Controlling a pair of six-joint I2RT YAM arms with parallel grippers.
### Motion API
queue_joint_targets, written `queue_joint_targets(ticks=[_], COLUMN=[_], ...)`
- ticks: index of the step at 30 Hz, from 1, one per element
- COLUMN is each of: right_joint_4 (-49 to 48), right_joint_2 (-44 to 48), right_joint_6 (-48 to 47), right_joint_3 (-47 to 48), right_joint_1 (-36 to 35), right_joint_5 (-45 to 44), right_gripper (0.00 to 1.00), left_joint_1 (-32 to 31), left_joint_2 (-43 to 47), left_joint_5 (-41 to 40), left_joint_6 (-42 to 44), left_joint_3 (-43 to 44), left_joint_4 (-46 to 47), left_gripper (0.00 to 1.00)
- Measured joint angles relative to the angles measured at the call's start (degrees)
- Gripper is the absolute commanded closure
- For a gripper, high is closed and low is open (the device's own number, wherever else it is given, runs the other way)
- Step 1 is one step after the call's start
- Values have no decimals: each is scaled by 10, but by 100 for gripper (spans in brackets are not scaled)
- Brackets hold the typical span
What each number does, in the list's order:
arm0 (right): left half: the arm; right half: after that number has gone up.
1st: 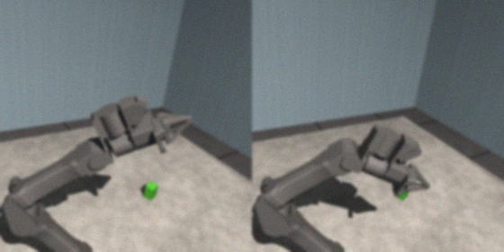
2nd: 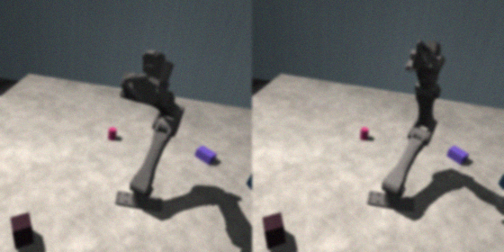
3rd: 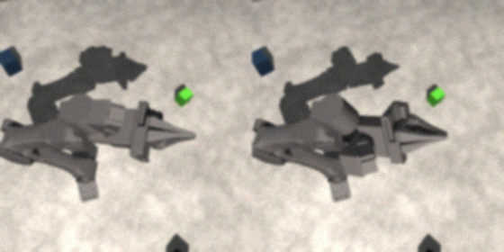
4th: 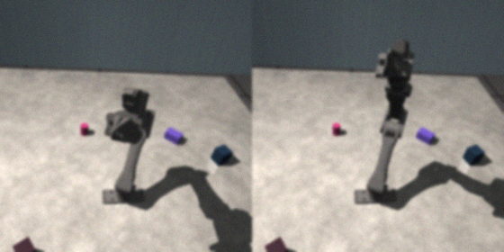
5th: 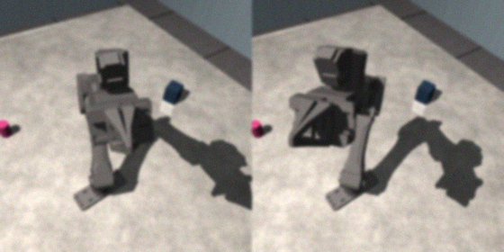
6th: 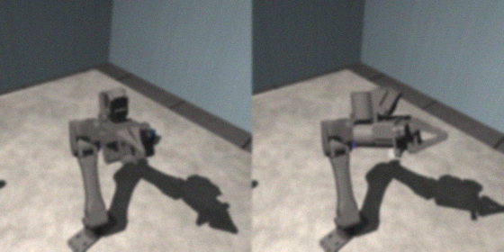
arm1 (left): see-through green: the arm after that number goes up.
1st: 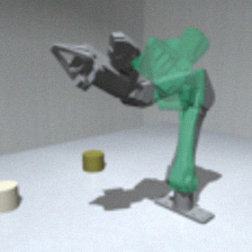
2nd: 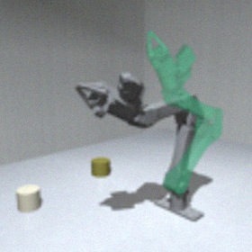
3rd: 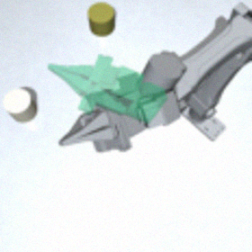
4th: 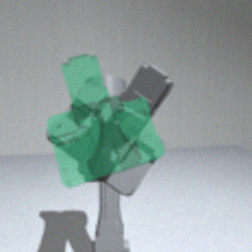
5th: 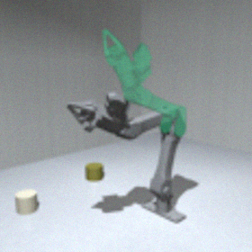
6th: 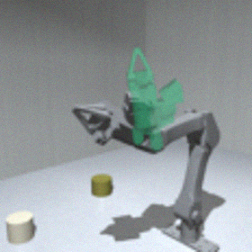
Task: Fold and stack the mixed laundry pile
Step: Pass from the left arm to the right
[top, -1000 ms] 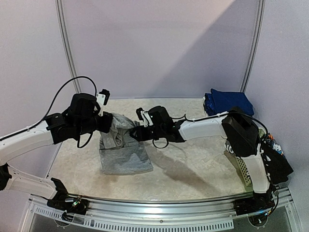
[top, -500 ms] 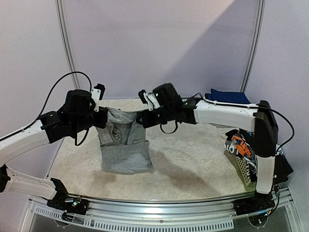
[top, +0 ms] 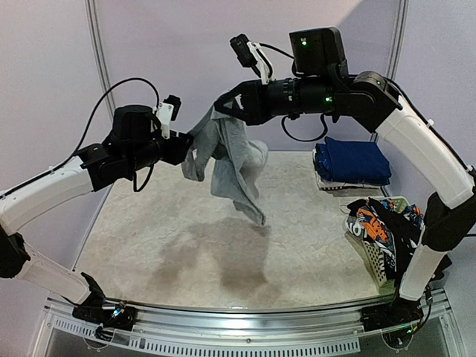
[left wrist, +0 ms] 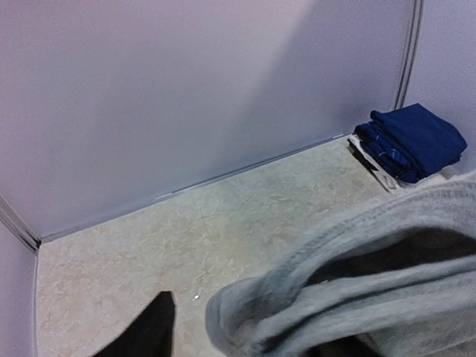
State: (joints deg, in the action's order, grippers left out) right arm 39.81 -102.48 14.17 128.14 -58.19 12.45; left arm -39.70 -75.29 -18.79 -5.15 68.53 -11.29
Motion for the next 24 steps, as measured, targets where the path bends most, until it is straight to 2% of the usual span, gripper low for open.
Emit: queue_joint_targets(ticks=[3, 8, 13, 17, 20, 24], right_joint_4=[25, 47, 61, 64, 61, 60], right_joint_2=[-5, -13, -21, -21, -20, -20], right_joint_6=[-5, -5, -14, -30, -40, -45], right_joint_3=[22, 34, 35, 33, 23, 15], right_joint_1=[0, 0, 0, 0, 0, 0], right_joint_5=[-46, -120, -133, -132, -124, -107], right_gripper=[100, 100, 100, 100, 100, 100], left_joint_1=[3, 0, -19, -33, -38, -39], left_joint_2=[4, 64, 157, 200, 195, 114], left_joint_5=[18, 49, 88, 146, 182, 195], left_joint_6=[-10, -35, -51, -61, -71, -76], left_joint_3=[-14, -61, -122, -172, -207, -231], left_joint_4=[-2, -23, -30, -15, 13, 74], left_gripper=[1, 1, 5, 1, 0, 0])
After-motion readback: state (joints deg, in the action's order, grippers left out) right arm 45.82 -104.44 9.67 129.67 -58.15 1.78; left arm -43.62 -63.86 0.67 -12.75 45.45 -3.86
